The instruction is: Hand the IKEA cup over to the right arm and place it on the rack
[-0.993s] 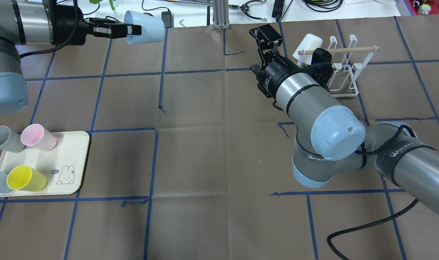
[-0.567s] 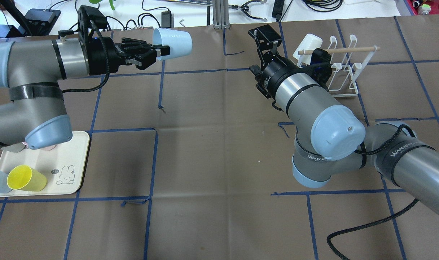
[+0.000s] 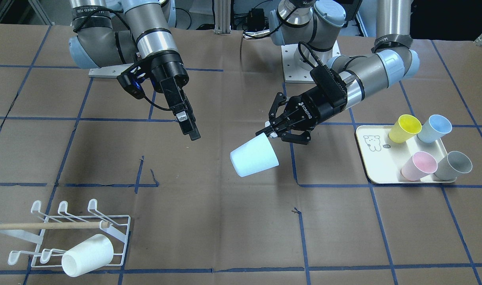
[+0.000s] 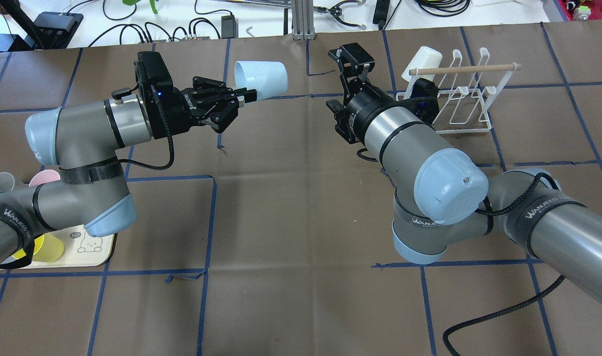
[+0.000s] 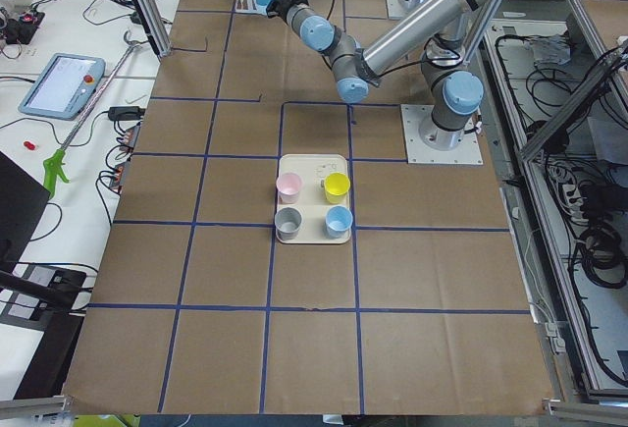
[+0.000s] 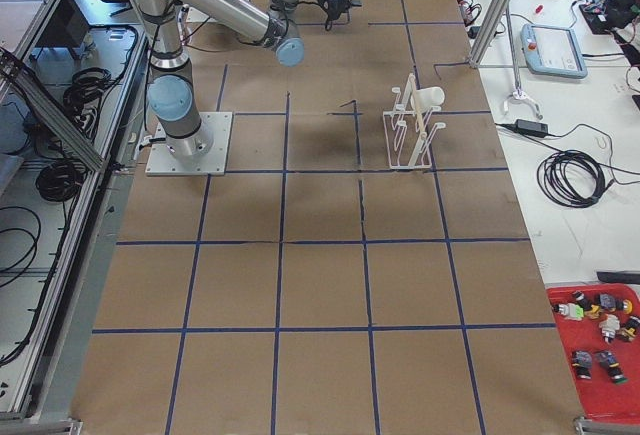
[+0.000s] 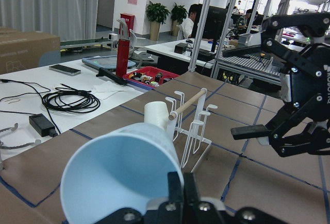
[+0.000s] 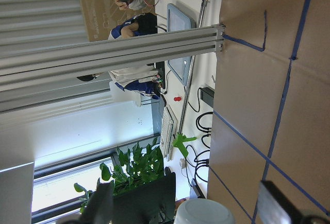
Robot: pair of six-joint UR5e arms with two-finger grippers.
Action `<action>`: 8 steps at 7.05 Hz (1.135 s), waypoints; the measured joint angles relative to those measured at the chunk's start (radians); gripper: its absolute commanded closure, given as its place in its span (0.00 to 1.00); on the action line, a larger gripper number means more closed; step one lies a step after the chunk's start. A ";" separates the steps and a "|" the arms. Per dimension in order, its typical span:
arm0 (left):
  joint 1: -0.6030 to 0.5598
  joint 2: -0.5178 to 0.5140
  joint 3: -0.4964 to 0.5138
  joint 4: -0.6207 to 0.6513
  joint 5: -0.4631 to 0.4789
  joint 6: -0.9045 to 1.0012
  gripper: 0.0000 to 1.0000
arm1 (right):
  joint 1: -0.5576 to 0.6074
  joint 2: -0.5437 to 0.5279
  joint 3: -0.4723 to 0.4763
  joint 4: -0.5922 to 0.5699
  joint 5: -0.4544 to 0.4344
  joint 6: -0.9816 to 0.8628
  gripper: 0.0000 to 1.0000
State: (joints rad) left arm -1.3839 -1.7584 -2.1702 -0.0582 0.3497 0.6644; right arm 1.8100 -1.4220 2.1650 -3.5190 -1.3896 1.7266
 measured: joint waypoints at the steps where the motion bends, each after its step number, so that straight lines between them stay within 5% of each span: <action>1: -0.013 0.002 -0.007 0.021 -0.002 -0.005 0.98 | 0.015 -0.001 0.000 0.024 0.000 0.008 0.01; 8: -0.032 0.007 -0.011 0.035 -0.002 -0.009 0.97 | 0.090 0.003 -0.041 0.118 -0.008 0.098 0.00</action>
State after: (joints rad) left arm -1.4158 -1.7519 -2.1813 -0.0230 0.3479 0.6555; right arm 1.8997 -1.4187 2.1244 -3.4015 -1.3979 1.8244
